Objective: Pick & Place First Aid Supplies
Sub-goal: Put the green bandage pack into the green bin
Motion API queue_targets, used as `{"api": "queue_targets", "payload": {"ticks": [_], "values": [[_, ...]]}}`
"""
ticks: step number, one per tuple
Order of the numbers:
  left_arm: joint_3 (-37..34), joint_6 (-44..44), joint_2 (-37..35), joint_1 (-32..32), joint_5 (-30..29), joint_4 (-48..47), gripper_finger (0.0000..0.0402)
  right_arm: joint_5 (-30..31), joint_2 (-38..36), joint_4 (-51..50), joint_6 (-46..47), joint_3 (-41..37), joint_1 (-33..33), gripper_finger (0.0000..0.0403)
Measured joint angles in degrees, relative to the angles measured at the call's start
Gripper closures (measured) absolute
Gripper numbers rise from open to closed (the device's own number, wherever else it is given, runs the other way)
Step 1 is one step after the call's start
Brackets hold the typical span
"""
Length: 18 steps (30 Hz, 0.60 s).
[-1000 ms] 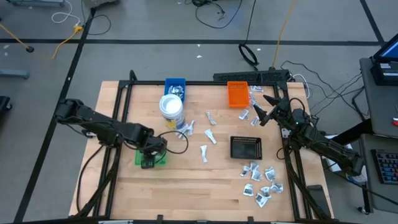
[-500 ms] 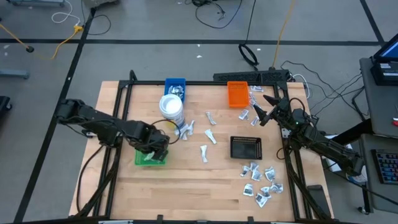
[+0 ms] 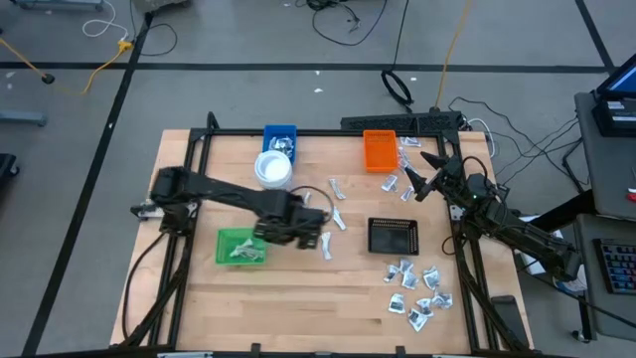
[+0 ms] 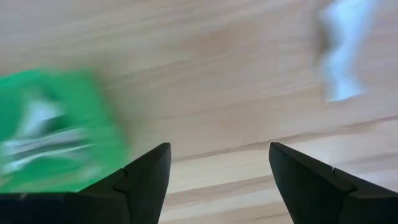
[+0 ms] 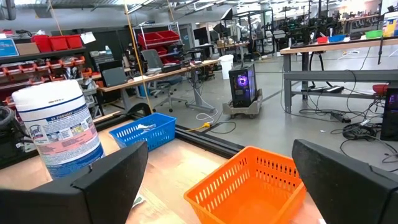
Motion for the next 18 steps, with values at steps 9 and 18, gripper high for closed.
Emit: {"api": "queue_targets", "payload": {"ticks": [9,18], "values": [[18.3,0.0,14.2,2.9,1.1,0.2,0.0119,0.0,0.0,0.0,0.0,0.0,0.0,0.0009],[22.3,-1.7,19.5,4.3,1.6,1.5,0.0147,0.0,0.0,0.0,0.0,0.0,0.0,0.0009]]}}
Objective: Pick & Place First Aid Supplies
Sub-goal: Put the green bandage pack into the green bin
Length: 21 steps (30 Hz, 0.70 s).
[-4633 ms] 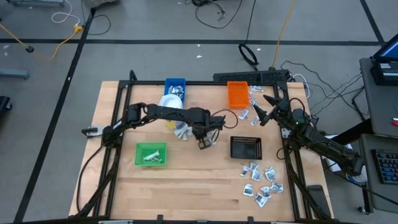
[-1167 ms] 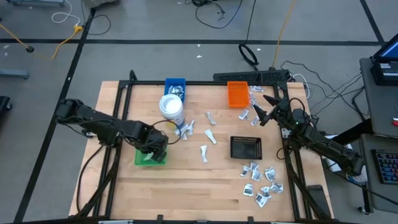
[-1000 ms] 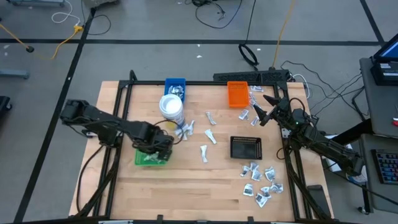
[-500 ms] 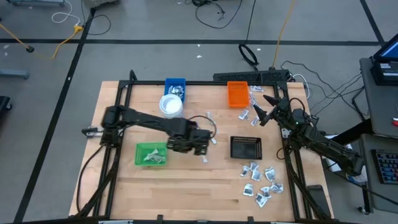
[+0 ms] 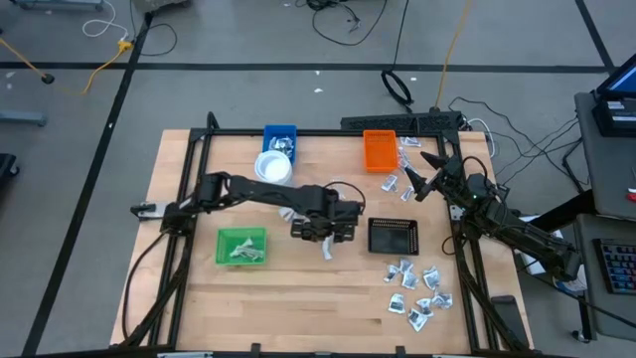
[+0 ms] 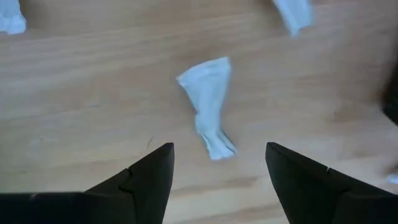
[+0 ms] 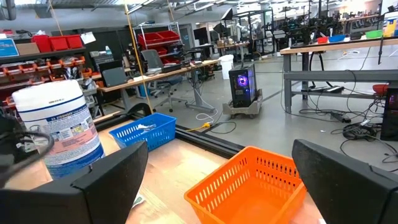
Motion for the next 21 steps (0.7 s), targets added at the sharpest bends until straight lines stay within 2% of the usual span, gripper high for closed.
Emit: {"api": "queue_targets", "payload": {"ticks": [10,15,18,21], "values": [[0.0,-0.7,5.2,0.0,-2.5,1.9,0.0159,0.0,0.0,0.0,0.0,0.0,0.0,0.0009],[0.0,-0.6,5.3,0.1,-2.9,3.2,0.0162,0.0,0.0,0.0,0.0,0.0,0.0,0.0009],[0.0,-0.5,5.3,0.0,-3.1,2.8,0.0187,0.0,0.0,0.0,0.0,0.0,0.0,0.0009],[0.0,-0.1,5.4,0.1,-3.1,2.6,0.0235,0.0,0.0,0.0,0.0,0.0,0.0,0.0009]]}}
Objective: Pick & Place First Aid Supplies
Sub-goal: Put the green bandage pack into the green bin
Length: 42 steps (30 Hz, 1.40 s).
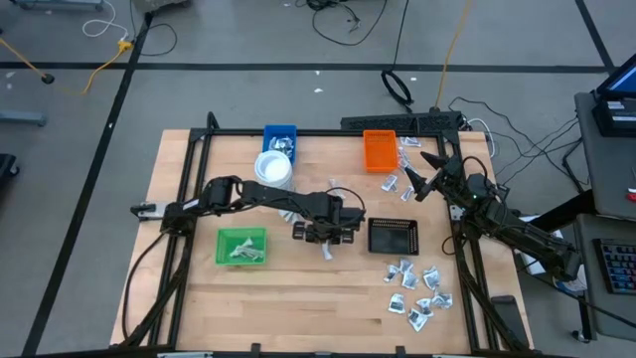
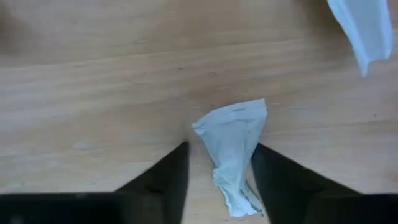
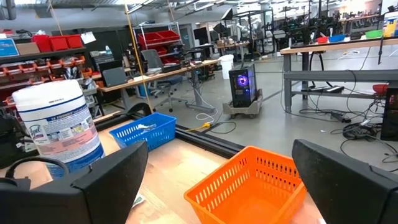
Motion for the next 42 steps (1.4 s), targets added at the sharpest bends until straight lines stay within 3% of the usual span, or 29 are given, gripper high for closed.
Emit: {"api": "queue_targets", "payload": {"ticks": [6,8,14,18,30,35,42], "values": [[0.0,4.8,0.0,0.2,0.5,0.0,0.0370,0.0,0.0,0.0,0.0,0.0,0.0,0.0009],[0.0,5.8,0.0,0.3,0.5,0.0,0.0390,0.0,0.0,0.0,0.0,0.0,0.0,0.0009],[-0.1,11.2,-1.8,1.0,0.8,-1.9,0.0397,0.0,0.0,0.0,0.0,0.0,0.0,0.0009],[-0.1,19.4,-4.5,1.3,0.8,-4.4,0.0398,0.0,0.0,0.0,0.0,0.0,0.0,0.0009],[-2.2,67.7,-10.0,-1.6,3.2,-5.7,0.0399,0.0,0.0,0.0,0.0,0.0,0.0,0.0009],[-12.8,80.4,-17.7,-3.9,0.6,-4.6,0.0400,0.0,0.0,0.0,0.0,0.0,0.0,0.0009],[-33.3,86.6,-33.5,-6.3,-1.7,0.1,0.0400,0.0,0.0,0.0,0.0,0.0,0.0,0.0009]]}}
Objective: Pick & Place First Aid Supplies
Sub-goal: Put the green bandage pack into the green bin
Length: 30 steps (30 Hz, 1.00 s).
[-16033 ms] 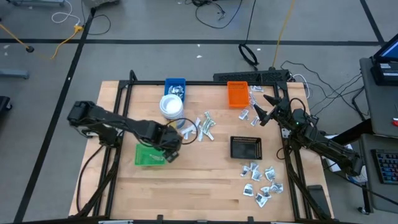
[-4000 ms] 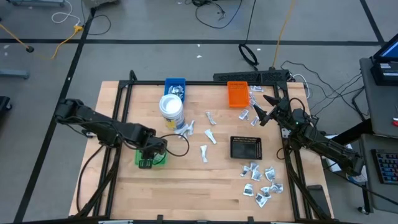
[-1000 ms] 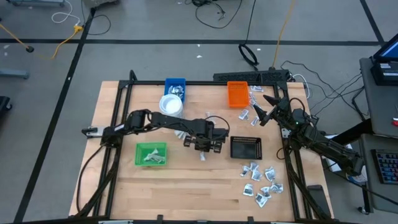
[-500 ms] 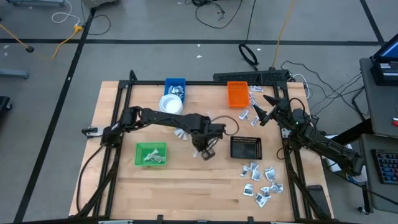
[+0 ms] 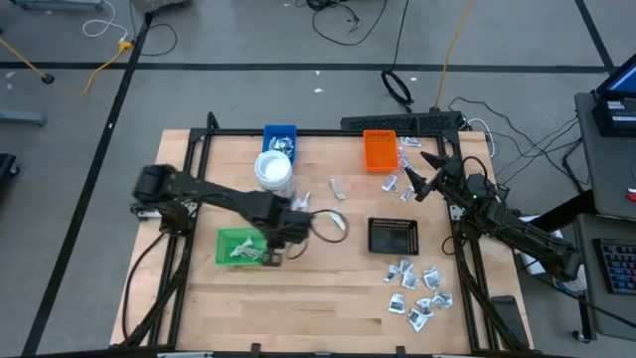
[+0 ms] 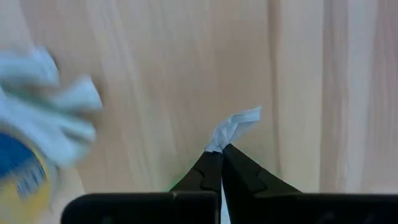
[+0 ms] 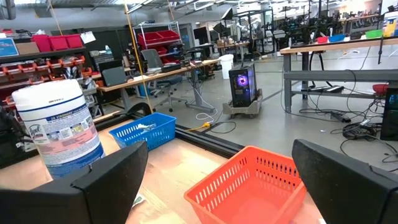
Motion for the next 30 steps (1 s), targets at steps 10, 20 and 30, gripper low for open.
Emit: {"api": "queue_targets", "payload": {"ticks": [10,20,30], "values": [[-20.5,-1.3,-18.9,-2.5,0.0,0.2,0.0400,0.0,0.0,0.0,0.0,0.0,0.0,0.0009],[-28.3,-2.8,-22.5,-4.0,-0.9,5.4,0.0401,0.0,0.0,0.0,0.0,0.0,0.0,0.0009],[-32.8,-9.1,-22.5,-5.7,-0.7,13.6,0.0384,0.0,0.0,0.0,0.0,0.0,0.0,0.0009]]}}
